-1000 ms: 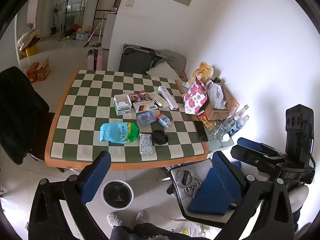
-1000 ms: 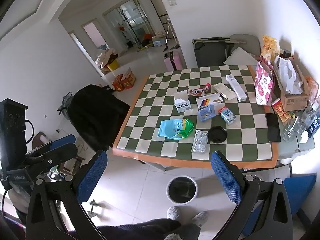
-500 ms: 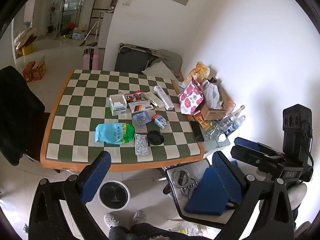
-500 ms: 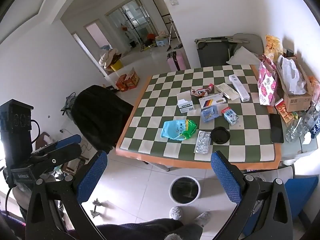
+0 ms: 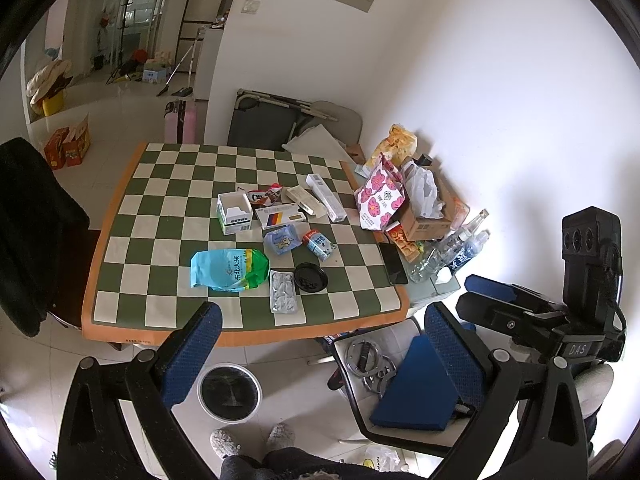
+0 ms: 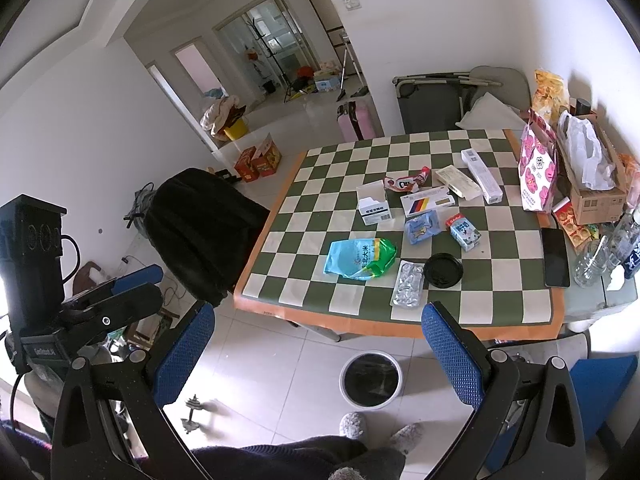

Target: Collect trash

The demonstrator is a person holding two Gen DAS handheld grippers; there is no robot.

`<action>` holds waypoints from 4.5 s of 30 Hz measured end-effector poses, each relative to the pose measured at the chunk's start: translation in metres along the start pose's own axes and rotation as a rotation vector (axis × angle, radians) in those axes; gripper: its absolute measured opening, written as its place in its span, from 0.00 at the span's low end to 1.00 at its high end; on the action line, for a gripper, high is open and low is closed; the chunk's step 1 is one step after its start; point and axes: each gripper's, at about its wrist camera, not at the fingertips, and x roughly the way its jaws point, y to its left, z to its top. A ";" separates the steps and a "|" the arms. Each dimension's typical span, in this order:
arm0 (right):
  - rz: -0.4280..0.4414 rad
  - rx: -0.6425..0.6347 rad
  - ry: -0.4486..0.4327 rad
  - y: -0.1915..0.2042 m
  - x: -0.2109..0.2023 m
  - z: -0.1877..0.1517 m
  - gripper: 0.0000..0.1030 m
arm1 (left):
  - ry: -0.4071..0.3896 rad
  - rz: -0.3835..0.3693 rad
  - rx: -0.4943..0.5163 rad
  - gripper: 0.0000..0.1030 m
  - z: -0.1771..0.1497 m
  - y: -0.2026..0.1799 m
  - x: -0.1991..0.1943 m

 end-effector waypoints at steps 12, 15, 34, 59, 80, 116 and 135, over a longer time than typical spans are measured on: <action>0.000 -0.004 0.001 -0.001 -0.001 0.001 1.00 | -0.004 0.003 0.000 1.00 -0.001 0.000 0.000; 0.000 -0.004 0.001 -0.001 -0.001 0.001 1.00 | -0.005 0.003 0.000 1.00 -0.001 0.000 0.000; -0.001 -0.006 -0.004 0.000 -0.002 0.000 1.00 | -0.007 0.006 0.005 1.00 -0.001 -0.004 0.000; 0.000 -0.005 -0.005 0.002 0.001 -0.002 1.00 | -0.006 0.000 0.010 1.00 0.000 -0.007 0.001; -0.427 0.317 0.207 -0.134 0.200 0.004 1.00 | 0.276 0.449 -0.376 1.00 -0.013 0.143 0.205; -0.401 0.232 0.509 -0.227 0.426 0.038 0.86 | 0.187 0.524 -0.374 0.26 0.058 0.149 0.314; -0.385 0.358 0.246 -0.094 0.288 -0.071 0.86 | 0.115 0.362 -0.190 0.24 -0.051 0.146 0.170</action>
